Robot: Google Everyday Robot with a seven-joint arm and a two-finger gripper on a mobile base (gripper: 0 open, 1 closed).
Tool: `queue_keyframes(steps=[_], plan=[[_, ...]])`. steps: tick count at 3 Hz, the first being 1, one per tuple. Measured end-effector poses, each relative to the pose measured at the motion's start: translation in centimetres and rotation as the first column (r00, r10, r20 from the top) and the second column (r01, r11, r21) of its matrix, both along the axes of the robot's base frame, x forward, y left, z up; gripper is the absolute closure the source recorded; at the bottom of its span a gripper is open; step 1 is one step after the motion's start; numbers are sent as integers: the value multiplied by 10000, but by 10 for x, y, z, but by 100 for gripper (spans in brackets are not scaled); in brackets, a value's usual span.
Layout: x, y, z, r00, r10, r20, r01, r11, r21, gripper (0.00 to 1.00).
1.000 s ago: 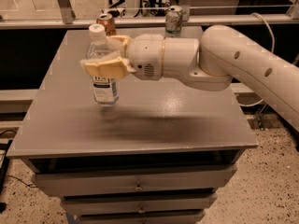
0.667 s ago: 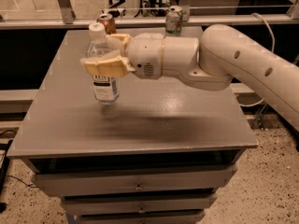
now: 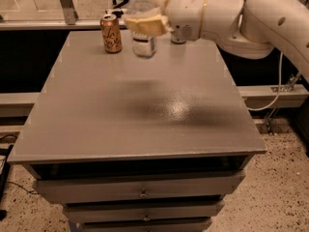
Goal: Move blue plastic bottle near 7up can
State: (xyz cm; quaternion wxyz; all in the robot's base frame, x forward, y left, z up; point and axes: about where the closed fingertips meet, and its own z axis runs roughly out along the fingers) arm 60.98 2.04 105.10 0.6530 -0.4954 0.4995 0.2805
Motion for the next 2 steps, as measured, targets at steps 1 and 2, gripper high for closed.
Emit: queue_keyframes(steps=[1,2], plan=[[37,-49,33,9915,-866,968,861,9962,91,100],[76,-114,57,9675,-2012,1532,1956,9794,510,100]])
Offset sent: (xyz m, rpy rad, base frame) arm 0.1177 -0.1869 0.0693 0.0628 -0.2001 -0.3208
